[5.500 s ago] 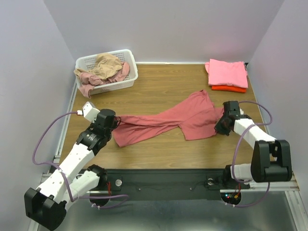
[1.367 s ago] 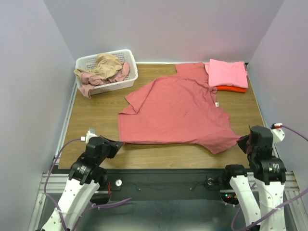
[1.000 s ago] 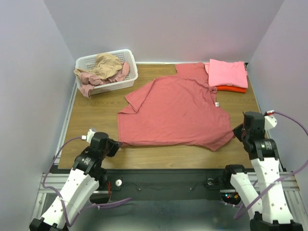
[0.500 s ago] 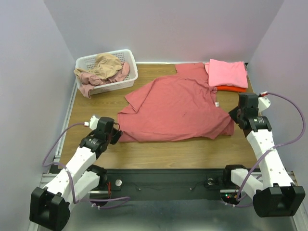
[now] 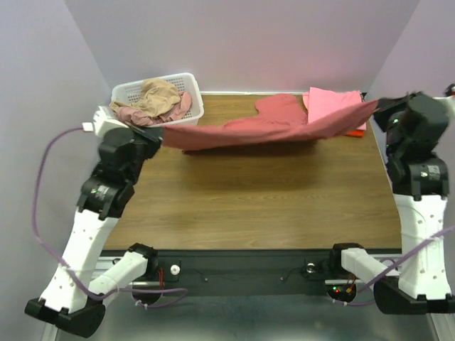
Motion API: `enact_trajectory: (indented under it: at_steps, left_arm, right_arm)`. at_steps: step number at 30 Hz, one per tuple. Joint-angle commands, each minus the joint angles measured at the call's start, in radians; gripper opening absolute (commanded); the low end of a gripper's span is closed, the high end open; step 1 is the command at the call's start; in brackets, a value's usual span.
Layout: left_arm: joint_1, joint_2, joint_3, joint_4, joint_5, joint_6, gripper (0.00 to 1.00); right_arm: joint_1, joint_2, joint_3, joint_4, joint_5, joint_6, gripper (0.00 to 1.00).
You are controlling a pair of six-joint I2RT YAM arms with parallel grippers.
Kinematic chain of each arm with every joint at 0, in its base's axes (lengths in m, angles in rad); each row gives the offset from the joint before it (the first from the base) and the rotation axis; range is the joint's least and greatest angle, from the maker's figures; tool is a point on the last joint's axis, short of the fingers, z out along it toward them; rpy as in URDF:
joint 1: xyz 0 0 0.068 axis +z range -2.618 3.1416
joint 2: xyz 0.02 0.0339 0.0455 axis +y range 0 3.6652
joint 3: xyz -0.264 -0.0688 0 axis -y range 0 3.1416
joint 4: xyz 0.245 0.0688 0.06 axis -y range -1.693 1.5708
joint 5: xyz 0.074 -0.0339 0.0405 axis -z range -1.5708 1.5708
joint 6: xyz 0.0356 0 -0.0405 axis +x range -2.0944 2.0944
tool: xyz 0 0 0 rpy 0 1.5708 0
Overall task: Fold and stack the t-shirts
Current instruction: Flatten the tshirt out
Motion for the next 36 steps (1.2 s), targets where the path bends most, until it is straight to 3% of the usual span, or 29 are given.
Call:
enact_trajectory:
  at_steps: [1,5,12,25,36]
  left_arm:
    - [0.009,-0.036,0.286,-0.018,-0.118,0.129,0.00]
    - [0.009,-0.021,0.509,-0.054,-0.130,0.173,0.00]
    - [0.009,0.016,0.722,-0.087,-0.075,0.207,0.00]
    - [0.009,-0.037,0.822,-0.107,0.035,0.201,0.00]
    - [0.009,-0.145,0.866,-0.106,0.133,0.164,0.00]
  right_arm:
    - [-0.005,-0.006,0.257,0.080,0.068,-0.075,0.00]
    - [-0.005,-0.004,0.425,0.085,0.144,-0.120,0.00]
    - [-0.005,0.037,0.673,0.094,0.146,-0.235,0.00]
    - [-0.005,0.060,0.919,0.111,0.157,-0.301,0.00]
    - [-0.005,-0.073,0.947,0.137,0.177,-0.344,0.00]
